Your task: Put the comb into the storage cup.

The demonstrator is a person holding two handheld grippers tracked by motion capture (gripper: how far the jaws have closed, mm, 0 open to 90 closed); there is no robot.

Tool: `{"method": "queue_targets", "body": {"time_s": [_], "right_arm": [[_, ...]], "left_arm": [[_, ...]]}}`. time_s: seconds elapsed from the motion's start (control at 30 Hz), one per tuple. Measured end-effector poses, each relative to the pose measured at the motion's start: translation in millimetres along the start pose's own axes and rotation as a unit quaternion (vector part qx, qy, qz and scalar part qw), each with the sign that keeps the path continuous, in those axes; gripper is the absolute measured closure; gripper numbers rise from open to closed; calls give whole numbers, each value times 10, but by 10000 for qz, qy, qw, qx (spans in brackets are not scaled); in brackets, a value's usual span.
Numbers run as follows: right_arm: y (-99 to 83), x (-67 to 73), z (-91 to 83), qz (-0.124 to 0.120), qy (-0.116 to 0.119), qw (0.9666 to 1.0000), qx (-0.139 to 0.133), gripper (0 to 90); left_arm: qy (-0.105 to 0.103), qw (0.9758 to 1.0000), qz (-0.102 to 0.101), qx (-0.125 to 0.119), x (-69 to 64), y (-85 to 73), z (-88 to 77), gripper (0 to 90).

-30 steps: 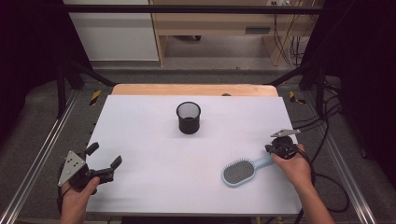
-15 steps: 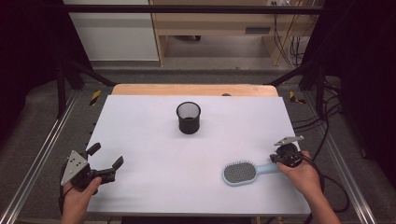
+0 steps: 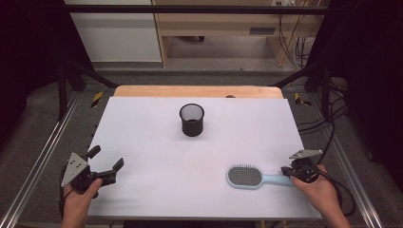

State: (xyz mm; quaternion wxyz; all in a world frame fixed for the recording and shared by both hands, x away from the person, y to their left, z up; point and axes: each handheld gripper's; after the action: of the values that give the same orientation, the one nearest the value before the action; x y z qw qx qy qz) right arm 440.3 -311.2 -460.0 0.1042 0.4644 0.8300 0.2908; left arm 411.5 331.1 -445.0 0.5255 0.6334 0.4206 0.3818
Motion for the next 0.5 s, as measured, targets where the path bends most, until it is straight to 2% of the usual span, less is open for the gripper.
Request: {"method": "queue_targets", "body": {"time_s": [0.23, 0.3, 0.37, 0.5], "right_arm": [[-80, 179, -18, -271, 213, 9991, 254, 900], [-109, 275, -55, -382, 251, 9987, 232, 900], [-118, 307, -65, -405, 263, 9986, 217, 900], [-158, 435, -103, -550, 387, 9971, 346, 900]], "left_arm": [[-10, 10000, 18, 26, -3, -3, 3, 15], [-9, 10000, 38, 42, -8, -3, 6, 15], [-21, 10000, 48, 34, -15, 0, 5, 15], [-47, 9999, 66, 58, -24, -2, 11, 15]]}}
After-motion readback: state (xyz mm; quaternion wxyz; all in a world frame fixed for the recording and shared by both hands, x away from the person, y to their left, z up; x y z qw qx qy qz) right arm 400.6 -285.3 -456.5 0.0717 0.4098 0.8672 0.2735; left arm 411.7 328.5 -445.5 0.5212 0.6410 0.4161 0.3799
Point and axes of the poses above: each handheld gripper's, and its own axes: z roughly forward along the jaws, y roughly out of its top, x roughly to its left, and after that the axes turned 8 degrees about y, right-handed
